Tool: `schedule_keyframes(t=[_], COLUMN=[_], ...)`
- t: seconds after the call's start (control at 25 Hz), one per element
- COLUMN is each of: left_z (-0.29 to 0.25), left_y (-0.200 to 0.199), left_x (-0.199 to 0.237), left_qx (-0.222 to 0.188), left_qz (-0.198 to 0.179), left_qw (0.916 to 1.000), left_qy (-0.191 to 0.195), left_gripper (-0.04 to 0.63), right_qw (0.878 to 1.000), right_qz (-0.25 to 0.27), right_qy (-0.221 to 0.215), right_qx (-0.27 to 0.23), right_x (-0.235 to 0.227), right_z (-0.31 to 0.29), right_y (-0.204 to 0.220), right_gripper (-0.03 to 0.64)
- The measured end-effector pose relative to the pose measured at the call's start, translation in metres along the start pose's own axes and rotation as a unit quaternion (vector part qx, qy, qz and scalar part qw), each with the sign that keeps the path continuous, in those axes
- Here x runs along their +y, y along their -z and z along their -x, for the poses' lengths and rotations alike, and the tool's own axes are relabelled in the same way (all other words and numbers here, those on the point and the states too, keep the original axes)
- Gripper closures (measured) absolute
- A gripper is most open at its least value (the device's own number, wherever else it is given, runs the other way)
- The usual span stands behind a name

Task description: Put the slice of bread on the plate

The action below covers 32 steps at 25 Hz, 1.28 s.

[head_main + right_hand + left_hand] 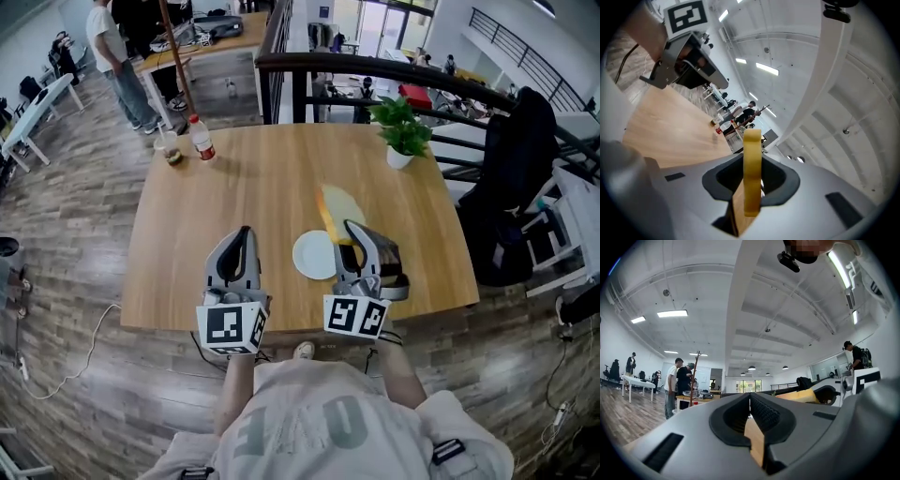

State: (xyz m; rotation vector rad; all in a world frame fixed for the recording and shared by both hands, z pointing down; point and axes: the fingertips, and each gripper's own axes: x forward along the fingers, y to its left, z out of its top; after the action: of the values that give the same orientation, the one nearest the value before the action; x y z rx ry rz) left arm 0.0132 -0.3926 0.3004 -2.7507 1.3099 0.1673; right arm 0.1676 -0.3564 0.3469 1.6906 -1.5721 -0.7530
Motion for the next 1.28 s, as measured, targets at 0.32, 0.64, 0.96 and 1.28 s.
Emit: schedule_keyframes(t=[0.32, 0.64, 0.96, 1.28], left_z=[0.001, 0.010, 0.013, 0.019], left_y=[0.015, 0.029, 0.032, 0.036], left_x=[-0.003, -0.002, 0.011, 0.017], left_qx=[-0.007, 0.005, 0.010, 0.019], left_qz=[-0.010, -0.022, -0.022, -0.022], left_qw=[0.9999, 0.9997, 0.9994, 0.9990], left_qy=[-0.001, -0.008, -0.026, -0.034], left_gripper=[0.586, 0.586, 0.586, 0.586], right_qw=[0.993, 0.976, 0.963, 0.952], right_qz=[0.107, 0.182, 0.222, 0.248], right_qy=[-0.039, -0.074, -0.106, -0.126], right_qx=[0.042, 0.088, 0.110, 0.127], right_x=[0.076, 0.140, 0.175, 0.196], right_z=[-0.023, -0.033, -0.055, -0.064], right_y=[0.040, 0.096, 0.118, 0.128], right_gripper=[0.525, 0.525, 0.525, 0.525])
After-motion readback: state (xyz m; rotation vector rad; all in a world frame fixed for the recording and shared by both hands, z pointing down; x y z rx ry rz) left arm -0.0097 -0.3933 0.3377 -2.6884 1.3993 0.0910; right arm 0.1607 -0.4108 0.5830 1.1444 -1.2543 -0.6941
